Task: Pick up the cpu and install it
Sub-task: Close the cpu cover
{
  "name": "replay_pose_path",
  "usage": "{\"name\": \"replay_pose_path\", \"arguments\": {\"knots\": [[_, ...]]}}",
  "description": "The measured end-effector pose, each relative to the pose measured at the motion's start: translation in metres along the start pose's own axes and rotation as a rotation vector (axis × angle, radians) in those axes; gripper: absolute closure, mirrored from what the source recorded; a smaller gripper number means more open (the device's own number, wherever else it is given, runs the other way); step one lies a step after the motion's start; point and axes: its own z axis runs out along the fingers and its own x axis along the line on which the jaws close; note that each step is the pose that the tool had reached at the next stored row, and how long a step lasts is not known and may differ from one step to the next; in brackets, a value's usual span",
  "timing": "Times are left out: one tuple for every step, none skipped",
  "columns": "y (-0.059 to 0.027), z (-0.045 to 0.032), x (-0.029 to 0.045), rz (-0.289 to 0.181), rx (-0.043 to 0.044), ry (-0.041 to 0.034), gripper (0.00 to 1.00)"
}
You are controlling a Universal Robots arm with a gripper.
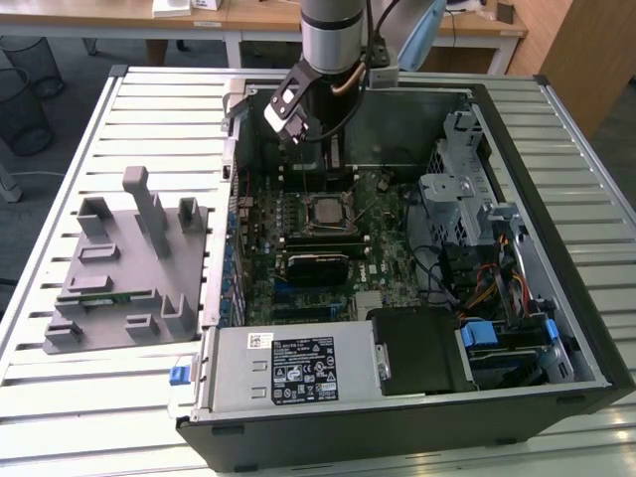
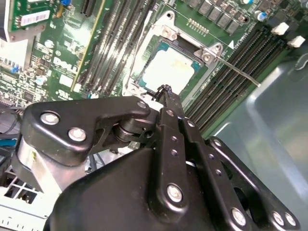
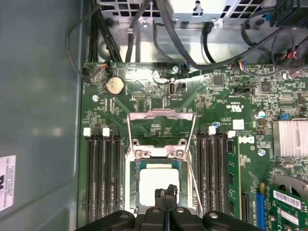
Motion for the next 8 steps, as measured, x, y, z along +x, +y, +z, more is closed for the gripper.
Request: {"name": "replay_pose_path", "arguments": {"knots": [[0.0000,0.0001,-0.0017,0.000,0.0000,0.0001,0.89],[0.0001,0.0001,-0.0036,0.000,0.0000,0.0000,0.89],[0.0001,0.0001,-0.0054,0.000,0.0000,0.0001,0.89],[0.0002,0.0001,-0.0072,0.000,0.0007,-0.0001,0.89],[0.0006,0.0002,-0.0090,0.000,0.0030,-0.0001,0.89],[0.0017,0.0004,-0.0098,0.000,0.0069,0.0000,0.89],[0.0038,0.0006,-0.0099,0.000,0.0127,-0.0001,0.89],[0.0064,0.0007,-0.0099,0.000,0.0211,-0.0004,0.89]]}}
